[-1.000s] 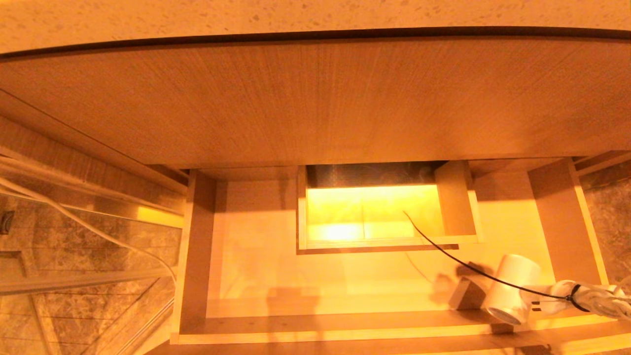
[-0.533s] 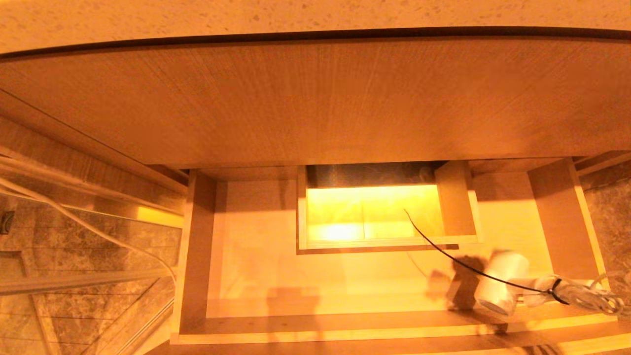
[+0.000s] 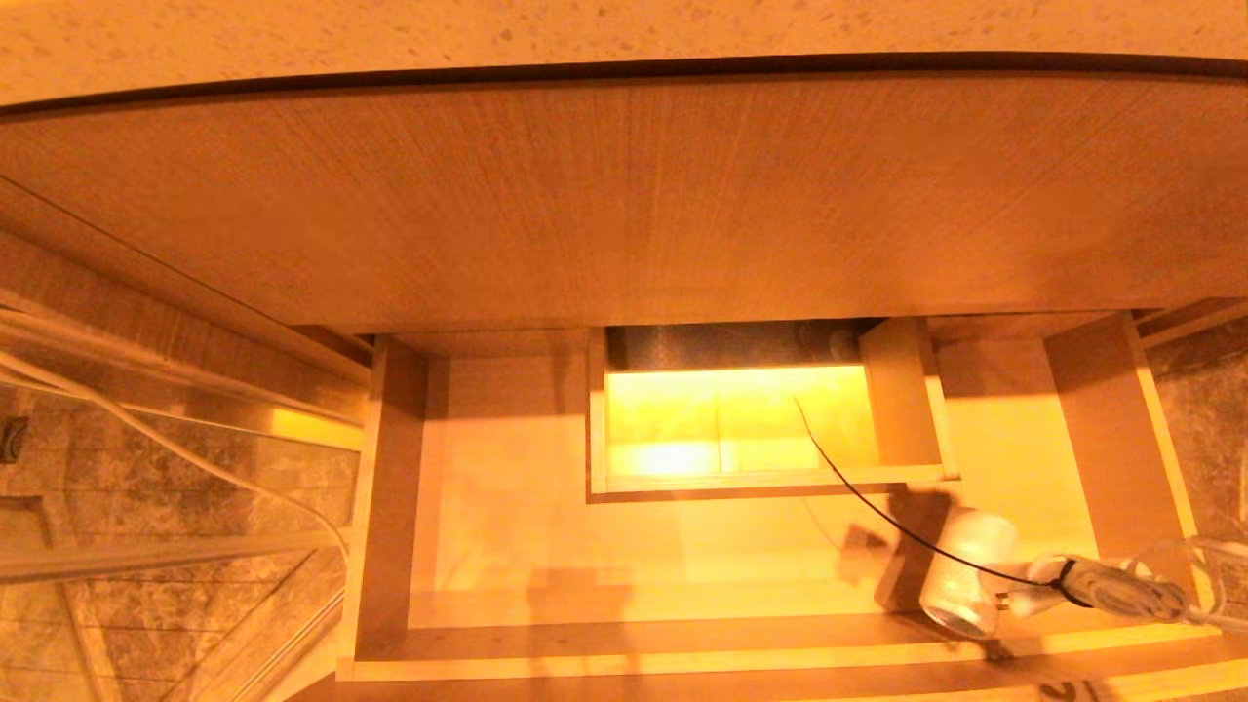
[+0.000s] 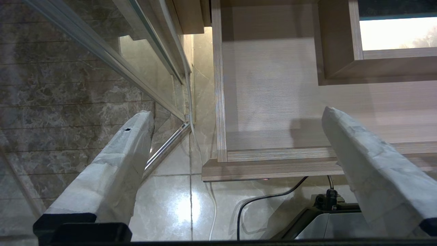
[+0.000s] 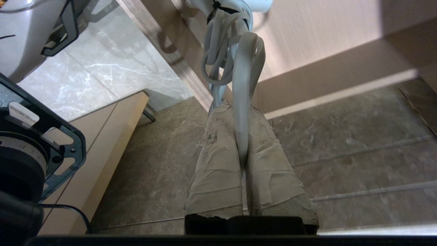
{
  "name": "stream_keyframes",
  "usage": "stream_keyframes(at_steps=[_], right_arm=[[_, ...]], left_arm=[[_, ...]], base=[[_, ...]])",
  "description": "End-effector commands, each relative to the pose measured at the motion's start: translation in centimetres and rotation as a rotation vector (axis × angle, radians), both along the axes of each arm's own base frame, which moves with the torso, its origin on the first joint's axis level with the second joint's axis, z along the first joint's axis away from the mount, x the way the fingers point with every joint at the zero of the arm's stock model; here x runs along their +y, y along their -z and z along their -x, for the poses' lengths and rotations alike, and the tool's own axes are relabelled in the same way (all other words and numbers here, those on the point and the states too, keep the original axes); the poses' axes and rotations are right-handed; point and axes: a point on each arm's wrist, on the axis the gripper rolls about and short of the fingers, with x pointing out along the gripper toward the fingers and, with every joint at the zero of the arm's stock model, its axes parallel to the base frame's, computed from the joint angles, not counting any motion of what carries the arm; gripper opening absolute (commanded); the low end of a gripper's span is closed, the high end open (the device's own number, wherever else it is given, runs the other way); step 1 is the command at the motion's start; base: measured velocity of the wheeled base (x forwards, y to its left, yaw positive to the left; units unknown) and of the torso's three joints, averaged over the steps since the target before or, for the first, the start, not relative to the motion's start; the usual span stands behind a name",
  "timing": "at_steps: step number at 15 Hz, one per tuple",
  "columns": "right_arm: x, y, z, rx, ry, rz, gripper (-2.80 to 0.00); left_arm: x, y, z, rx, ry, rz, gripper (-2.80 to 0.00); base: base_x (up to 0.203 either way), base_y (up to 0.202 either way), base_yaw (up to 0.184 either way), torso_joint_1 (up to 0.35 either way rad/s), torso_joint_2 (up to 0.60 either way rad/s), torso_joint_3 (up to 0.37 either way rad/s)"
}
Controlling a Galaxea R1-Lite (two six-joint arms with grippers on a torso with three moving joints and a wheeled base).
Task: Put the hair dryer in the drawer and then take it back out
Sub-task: Put it into the drawer
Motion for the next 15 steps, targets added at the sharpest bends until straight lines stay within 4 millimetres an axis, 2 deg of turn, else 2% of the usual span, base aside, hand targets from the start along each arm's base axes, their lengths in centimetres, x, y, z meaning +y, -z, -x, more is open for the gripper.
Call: stream_keyframes(at_steps=[1, 5, 15], right_arm=[[0.0, 0.6, -1.2, 0.052, -0.008, 0.003, -2.8], [0.0, 1.6, -2.6, 0.112, -0.008, 0.001, -2.8], [-0.3, 3.7, -7.2, 0.101, 0.011, -0.001, -2.8]], left_arm=[[0.0, 0.0, 0.0, 0.0, 0.0, 0.0, 0.0], [0.0, 0.0, 0.0, 0.0, 0.0, 0.0, 0.0], [0.0, 0.0, 0.0, 0.0, 0.0, 0.0, 0.0]], base=[[0.0, 0.0, 0.0, 0.0, 0.0, 0.0], [0.0, 0.0, 0.0, 0.0, 0.0, 0.0], [0.0, 0.0, 0.0, 0.0, 0.0, 0.0]])
